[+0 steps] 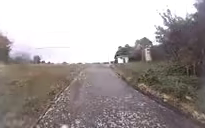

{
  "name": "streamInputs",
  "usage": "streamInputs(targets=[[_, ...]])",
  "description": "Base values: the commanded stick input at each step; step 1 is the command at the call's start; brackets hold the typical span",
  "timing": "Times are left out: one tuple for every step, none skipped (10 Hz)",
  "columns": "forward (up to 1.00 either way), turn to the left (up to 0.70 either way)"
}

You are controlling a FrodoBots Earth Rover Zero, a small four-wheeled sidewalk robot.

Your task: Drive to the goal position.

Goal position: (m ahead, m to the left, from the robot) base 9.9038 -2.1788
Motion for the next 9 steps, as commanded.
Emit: streamInputs(targets=[[1.00,0.00],[1.00,0.00],[1.00,0.00],[1.00,0.00],[1.00,0.00],[1.00,0.00],[1.00,0.00],[1.00,0.00],[1.00,0.00]])
